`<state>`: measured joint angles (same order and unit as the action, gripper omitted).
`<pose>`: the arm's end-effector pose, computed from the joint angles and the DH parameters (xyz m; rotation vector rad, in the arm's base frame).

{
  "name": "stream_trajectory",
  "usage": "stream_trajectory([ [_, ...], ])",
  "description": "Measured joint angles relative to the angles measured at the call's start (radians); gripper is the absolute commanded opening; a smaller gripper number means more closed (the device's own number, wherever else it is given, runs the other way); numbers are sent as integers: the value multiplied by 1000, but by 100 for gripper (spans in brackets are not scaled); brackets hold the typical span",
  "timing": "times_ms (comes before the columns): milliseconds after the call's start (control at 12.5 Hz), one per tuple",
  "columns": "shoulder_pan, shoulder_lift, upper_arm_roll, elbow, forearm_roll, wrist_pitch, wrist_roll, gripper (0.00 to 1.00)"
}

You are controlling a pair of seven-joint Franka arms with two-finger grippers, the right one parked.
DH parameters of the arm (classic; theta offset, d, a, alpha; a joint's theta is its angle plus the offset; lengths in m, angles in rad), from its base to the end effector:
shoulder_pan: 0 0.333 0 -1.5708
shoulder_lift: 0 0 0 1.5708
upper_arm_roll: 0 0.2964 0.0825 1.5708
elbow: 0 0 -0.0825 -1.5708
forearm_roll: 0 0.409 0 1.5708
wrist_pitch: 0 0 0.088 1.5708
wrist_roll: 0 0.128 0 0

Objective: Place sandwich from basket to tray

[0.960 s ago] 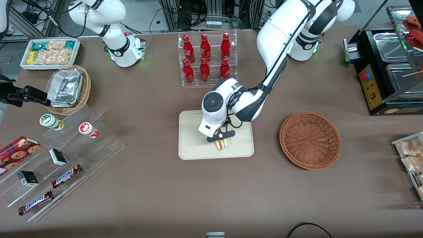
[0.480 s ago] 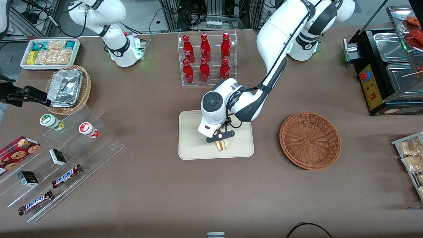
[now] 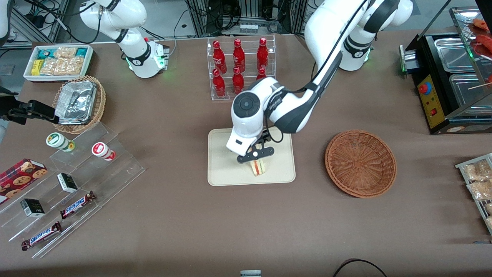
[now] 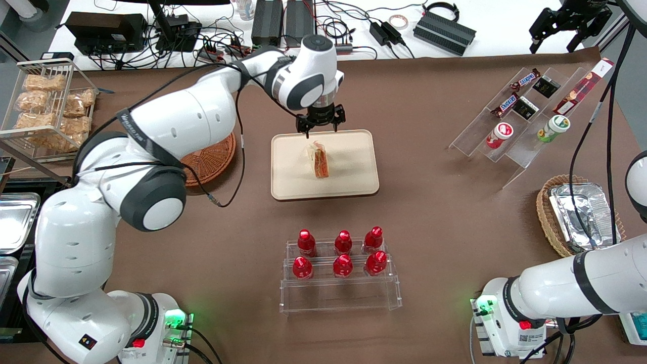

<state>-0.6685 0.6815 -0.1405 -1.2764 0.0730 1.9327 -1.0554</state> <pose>0.5341 -0.5203 0.3064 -3.1139 -0.3914 0.0436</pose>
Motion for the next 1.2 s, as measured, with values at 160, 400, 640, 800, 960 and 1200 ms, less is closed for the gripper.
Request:
stream_trajectory([
  [160, 16, -54, 12, 0, 4, -88, 21, 100],
  [400, 123, -104, 21, -14, 11, -136, 100, 100],
  [640, 264, -179, 22, -99, 12, -139, 301, 100],
  [800, 339, -246, 22, -173, 11, -140, 436, 100],
  [960, 411, -311, 23, -248, 11, -141, 571, 100],
  [1200, 507, -380, 23, -311, 10, -157, 747, 100],
])
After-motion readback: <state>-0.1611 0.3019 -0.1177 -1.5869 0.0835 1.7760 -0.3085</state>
